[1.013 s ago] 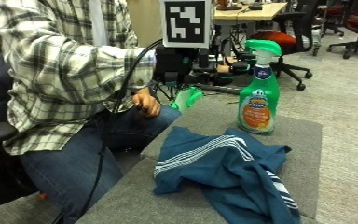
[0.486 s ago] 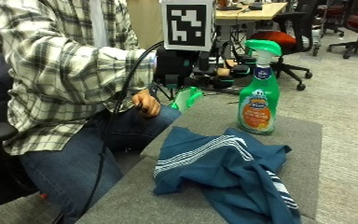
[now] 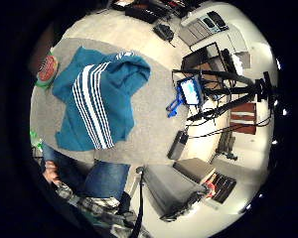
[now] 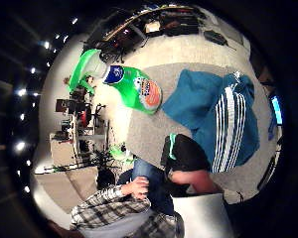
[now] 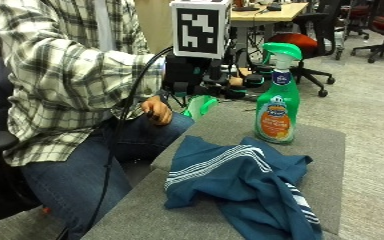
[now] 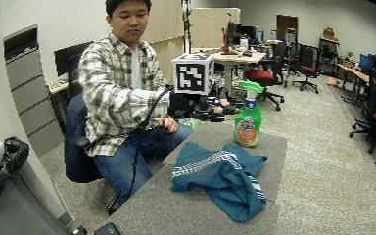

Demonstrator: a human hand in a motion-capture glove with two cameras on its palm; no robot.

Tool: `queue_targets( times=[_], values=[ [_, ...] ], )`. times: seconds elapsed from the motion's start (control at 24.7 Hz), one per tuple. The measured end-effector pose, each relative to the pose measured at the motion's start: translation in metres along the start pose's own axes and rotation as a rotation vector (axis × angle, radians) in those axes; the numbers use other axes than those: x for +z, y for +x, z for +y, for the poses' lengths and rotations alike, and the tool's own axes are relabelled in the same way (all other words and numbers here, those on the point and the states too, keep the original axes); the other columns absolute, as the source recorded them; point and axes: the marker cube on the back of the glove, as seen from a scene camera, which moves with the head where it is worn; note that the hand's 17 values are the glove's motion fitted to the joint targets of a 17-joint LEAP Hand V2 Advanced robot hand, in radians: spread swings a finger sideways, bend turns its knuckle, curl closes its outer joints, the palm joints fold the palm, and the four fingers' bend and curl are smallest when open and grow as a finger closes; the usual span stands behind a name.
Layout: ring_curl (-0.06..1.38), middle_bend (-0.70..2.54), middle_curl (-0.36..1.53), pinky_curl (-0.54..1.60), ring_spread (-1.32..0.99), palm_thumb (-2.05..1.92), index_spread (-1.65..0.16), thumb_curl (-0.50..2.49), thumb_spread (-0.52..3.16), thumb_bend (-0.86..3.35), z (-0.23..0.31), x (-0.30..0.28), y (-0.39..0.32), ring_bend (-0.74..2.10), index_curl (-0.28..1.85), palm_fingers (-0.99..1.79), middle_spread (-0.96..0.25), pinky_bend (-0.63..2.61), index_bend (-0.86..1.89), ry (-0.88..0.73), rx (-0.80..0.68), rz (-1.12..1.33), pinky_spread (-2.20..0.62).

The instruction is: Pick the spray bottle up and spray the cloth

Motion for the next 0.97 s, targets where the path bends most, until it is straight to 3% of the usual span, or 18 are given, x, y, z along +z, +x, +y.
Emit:
queue_targets(
  times=[0.97],
  values=[
    [0.30, 0.17, 0.26, 0.27, 0.14, 0.58, -0.40, 0.47, 1.08, -0.02, 0.0054, 0.0029, -0.0031, 0.26, 0.27, -0.05, -0.09, 0.51, 0.16, -0.012, 0.000, 0.003, 0.19]
  ],
)
